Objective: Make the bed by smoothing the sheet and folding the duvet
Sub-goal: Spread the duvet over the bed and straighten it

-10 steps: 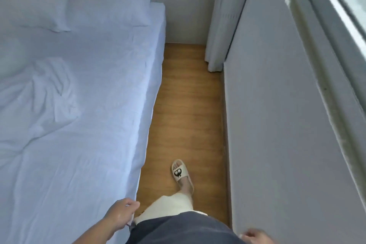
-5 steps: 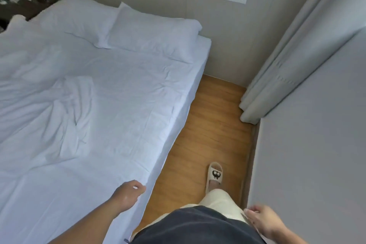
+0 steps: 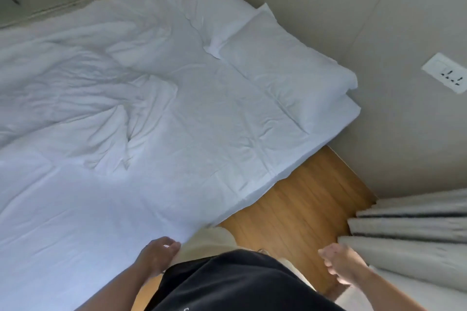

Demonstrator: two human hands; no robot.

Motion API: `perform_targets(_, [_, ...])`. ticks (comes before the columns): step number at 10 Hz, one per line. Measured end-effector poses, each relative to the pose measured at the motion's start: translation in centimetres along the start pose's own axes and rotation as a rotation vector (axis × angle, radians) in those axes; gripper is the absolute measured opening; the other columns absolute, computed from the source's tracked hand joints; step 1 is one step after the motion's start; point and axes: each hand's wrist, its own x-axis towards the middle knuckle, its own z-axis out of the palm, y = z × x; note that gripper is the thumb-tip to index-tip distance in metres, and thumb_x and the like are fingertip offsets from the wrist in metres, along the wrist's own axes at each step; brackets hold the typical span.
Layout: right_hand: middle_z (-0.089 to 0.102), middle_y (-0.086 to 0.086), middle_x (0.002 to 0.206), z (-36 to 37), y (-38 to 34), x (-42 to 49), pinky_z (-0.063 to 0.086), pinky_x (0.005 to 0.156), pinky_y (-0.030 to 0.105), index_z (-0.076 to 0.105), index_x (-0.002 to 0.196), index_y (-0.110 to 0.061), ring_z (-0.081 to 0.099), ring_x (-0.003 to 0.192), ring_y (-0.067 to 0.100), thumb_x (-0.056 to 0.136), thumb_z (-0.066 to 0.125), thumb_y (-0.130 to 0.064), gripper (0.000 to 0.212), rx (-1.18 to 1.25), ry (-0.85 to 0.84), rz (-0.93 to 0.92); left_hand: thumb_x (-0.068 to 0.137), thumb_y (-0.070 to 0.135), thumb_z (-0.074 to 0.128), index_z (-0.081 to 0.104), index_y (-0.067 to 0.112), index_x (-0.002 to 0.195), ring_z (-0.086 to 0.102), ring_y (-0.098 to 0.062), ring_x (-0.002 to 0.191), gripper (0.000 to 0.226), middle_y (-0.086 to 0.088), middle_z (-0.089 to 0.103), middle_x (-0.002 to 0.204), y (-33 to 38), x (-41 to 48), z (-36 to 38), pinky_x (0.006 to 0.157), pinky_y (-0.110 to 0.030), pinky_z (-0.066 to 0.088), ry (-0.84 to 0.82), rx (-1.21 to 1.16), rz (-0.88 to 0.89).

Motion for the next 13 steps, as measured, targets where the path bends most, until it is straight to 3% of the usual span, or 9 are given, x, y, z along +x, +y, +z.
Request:
perform_targets(2, [0.072,0.014,0.101,-8.8,-9.8,8.3,0.056,0.080,0.045,0.069,0.102,-0.014,0.065,0.082,0.028,0.096,0.062,-0.026,0.015,0.018,0.000,-0.048,0.087,0.042,0.067,0.071,0.022,0.093,0.067,-0.026,0.086,0.022,-0.007,0.071,0.103,3.7,4.2,0.1,0.070,-0.029,0.049,0.001,-0.166,-0.156])
perform_targets(3, [0.072,0.011,0.103,-11.2,-16.5,10.3,0.055,0.073,0.039,0.067,0.107,-0.016,0.067,0.083,0.025,0.096,0.061,-0.028,0.017,-0.010,0.006,-0.082,0.061,0.051,0.074,0.073,0.018,0.087,0.066,-0.034,0.071,0.042,-0.011,0.071,0.087,5.1,9.0,-0.6,0.066,-0.030,0.044,-0.033,-0.312,-0.208])
perform_targets(4, [0.073,0.010,0.097,-13.1,-23.7,11.6,0.053,0.071,0.037,0.068,0.104,-0.014,0.067,0.079,0.023,0.095,0.063,-0.028,0.017,-0.065,-0.004,-0.136,0.083,0.034,0.073,0.072,0.015,0.093,0.060,-0.023,0.065,0.022,-0.008,0.070,0.086,8.9,9.4,-2.7,0.059,-0.024,0.044,-0.011,-0.349,-0.223])
perform_targets(6, [0.073,-0.001,0.097,-15.2,-36.2,14.3,0.054,0.074,0.035,0.068,0.095,-0.025,0.073,0.079,0.018,0.092,0.066,-0.026,0.004,-0.301,-0.053,-0.260,0.084,0.046,0.064,0.070,0.035,0.090,0.068,-0.019,0.094,0.013,0.000,0.069,0.105,12.7,13.4,-6.7,0.070,-0.029,0.048,0.011,-0.338,-0.219])
perform_targets(8, [0.074,-0.007,0.090,-14.5,-47.3,19.8,0.050,0.076,0.029,0.070,0.096,-0.031,0.073,0.077,0.012,0.086,0.071,-0.040,0.014,-0.484,-0.117,-0.352,0.087,0.046,0.066,0.061,0.036,0.096,0.063,-0.016,0.091,0.014,0.008,0.067,0.088,16.8,16.6,-10.2,0.092,-0.029,0.049,0.091,-0.387,-0.288])
perform_targets(9, [0.074,-0.011,0.092,-12.7,-53.0,23.8,0.050,0.085,0.027,0.068,0.103,-0.030,0.071,0.086,0.011,0.087,0.067,-0.044,0.021,-0.652,-0.172,-0.436,0.085,0.059,0.054,0.056,0.031,0.115,0.056,-0.014,0.089,0.041,0.009,0.066,0.091,18.9,19.2,-12.2,0.088,-0.025,0.047,0.101,-0.344,-0.277])
perform_targets(11, [0.055,0.001,0.134,-4.0,-66.2,33.9,0.043,0.097,0.027,0.051,0.136,-0.028,0.059,0.115,0.016,0.093,0.061,-0.044,0.047,-0.901,-0.171,-0.727,0.093,0.048,0.055,0.027,0.031,0.149,0.046,-0.018,0.130,0.066,0.000,0.045,0.139,23.0,31.5,-18.1,0.106,-0.035,0.042,0.335,-0.134,-0.204])
perform_targets(12, [0.028,0.001,0.155,1.0,-73.0,39.0,0.043,0.106,0.032,0.032,0.151,-0.030,0.046,0.134,0.020,0.092,0.060,-0.046,0.066,-0.988,-0.048,-0.951,0.093,0.053,0.053,0.011,0.033,0.155,0.031,-0.022,0.140,0.077,0.000,0.021,0.155,24.7,39.1,-21.6,0.110,-0.037,0.039,0.477,0.081,-0.127])
perform_targets(13, [0.007,0.003,0.163,5.1,-79.6,41.9,0.042,0.111,0.039,0.017,0.156,-0.032,0.029,0.144,0.027,0.088,0.066,-0.049,0.085,-1.000,0.095,-1.172,0.087,0.065,0.053,-0.008,0.038,0.155,0.001,-0.032,0.151,0.095,-0.005,-0.010,0.163,26.1,45.9,-24.8,0.118,-0.053,0.020,0.613,0.375,-0.048])
